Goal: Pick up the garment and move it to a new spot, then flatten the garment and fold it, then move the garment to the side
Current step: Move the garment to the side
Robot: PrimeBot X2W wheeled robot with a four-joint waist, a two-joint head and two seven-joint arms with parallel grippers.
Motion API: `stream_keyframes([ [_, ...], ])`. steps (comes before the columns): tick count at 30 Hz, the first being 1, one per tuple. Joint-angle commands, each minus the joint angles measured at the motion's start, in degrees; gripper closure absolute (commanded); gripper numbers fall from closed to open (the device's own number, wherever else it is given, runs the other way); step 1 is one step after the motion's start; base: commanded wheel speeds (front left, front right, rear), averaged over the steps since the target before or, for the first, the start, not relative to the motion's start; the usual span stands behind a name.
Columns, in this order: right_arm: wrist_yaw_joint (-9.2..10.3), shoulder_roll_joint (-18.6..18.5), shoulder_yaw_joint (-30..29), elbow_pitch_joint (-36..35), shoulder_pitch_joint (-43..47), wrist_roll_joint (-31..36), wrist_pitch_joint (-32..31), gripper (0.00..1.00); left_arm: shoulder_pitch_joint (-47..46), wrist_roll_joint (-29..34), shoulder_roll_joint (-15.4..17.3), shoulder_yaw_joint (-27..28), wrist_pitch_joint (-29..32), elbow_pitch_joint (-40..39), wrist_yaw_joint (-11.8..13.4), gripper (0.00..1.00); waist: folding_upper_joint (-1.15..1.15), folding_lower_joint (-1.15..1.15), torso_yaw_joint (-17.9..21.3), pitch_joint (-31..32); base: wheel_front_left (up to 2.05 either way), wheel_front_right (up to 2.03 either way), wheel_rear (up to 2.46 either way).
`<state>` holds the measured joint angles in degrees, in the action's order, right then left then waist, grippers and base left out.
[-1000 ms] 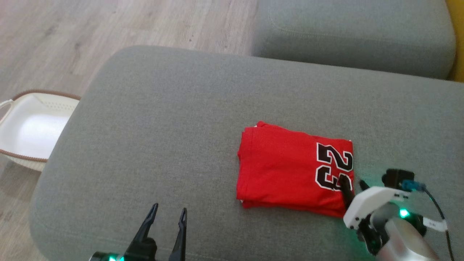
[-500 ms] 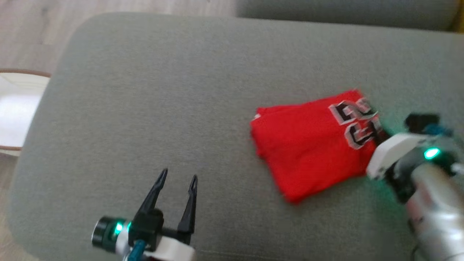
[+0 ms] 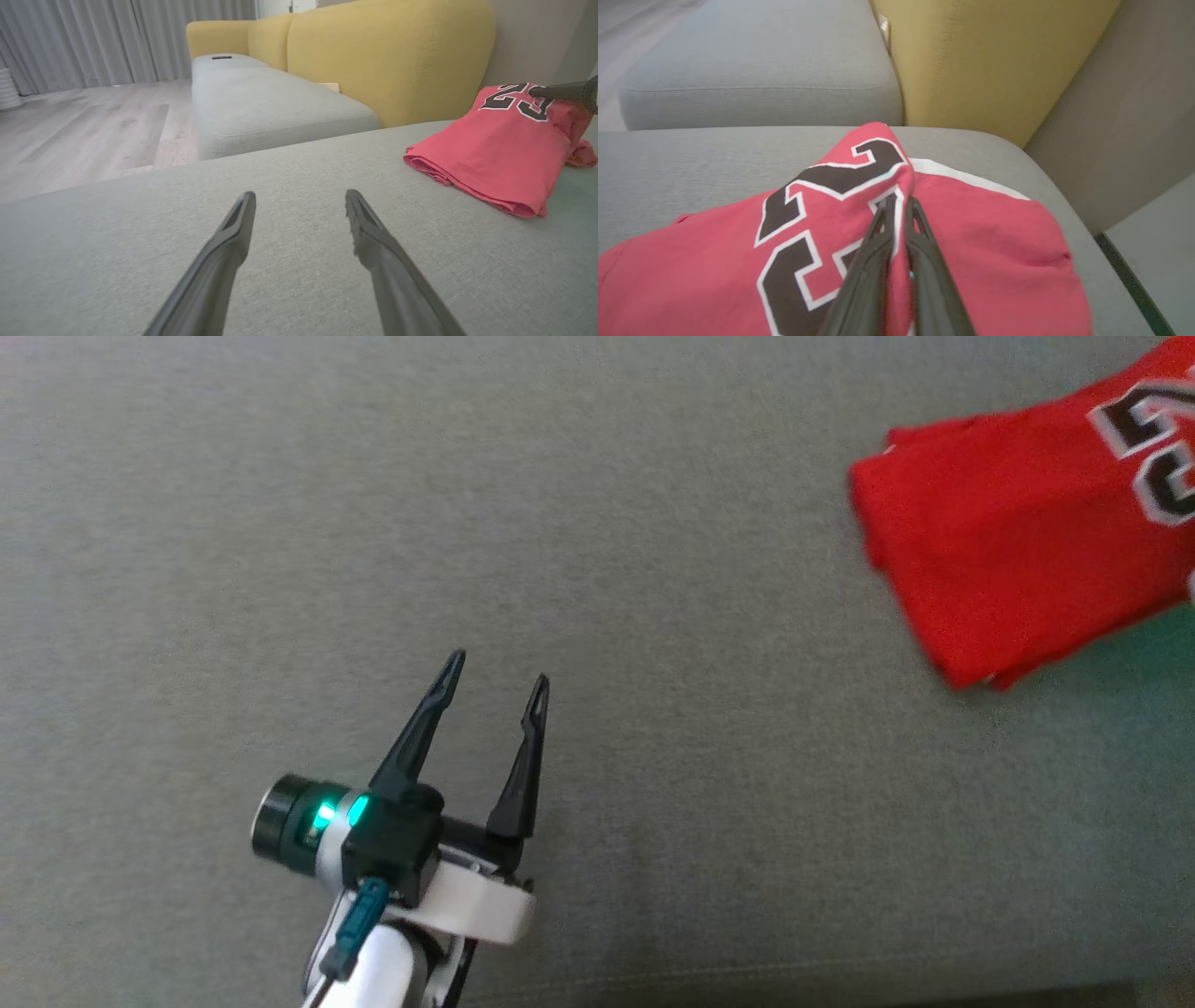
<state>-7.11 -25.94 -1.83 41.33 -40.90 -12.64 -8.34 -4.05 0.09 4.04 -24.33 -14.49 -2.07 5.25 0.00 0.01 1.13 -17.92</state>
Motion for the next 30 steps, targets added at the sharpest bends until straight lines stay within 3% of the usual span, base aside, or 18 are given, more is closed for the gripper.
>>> stream_keyframes([
  [1,-0.37,-1.82,-0.8,-3.07,-2.37,0.89,-0.55,1.0,-2.1,0.37,-0.26,1.14,-0.51,-2.23,-0.23,0.0,0.0,-0.01,2.88,-3.25,0.0,0.0,0.0],
  [18,-0.37,-6.66,-15.25,-16.1,-3.69,8.39,-9.72,1.0,-8.1,-0.08,0.51,0.51,-0.51,-1.99,-0.66,0.0,0.0,-0.01,4.47,-10.29,0.0,0.0,0.0],
  [19,-0.37,-6.52,-15.73,-16.85,-3.35,8.93,-10.33,0.73,-8.22,-0.14,0.52,0.45,-0.51,-1.92,-0.69,0.0,0.0,-0.01,4.37,-10.36,0.0,0.0,0.0],
  [21,-0.37,-6.68,-16.79,-18.45,-2.02,11.13,-11.23,0.0,-8.5,-0.32,0.48,0.23,-0.51,-1.64,-0.84,0.0,0.0,-0.01,3.89,-10.21,0.0,0.0,0.0],
  [25,-0.37,-4.8,-19.09,-22.33,1.06,16.03,-11.43,0.0,-8.22,-1.25,0.27,0.73,-0.51,-1.04,-0.47,0.0,0.0,-0.01,3.05,-8.32,0.0,0.0,0.0],
  [30,-0.37,1.88,-16.77,-26.73,5.44,17.62,-10.79,0.0,-6.2,-2.69,-0.07,2.38,-0.51,0.02,0.51,0.0,0.0,-0.01,2.11,-3.75,0.0,0.0,0.0],
])
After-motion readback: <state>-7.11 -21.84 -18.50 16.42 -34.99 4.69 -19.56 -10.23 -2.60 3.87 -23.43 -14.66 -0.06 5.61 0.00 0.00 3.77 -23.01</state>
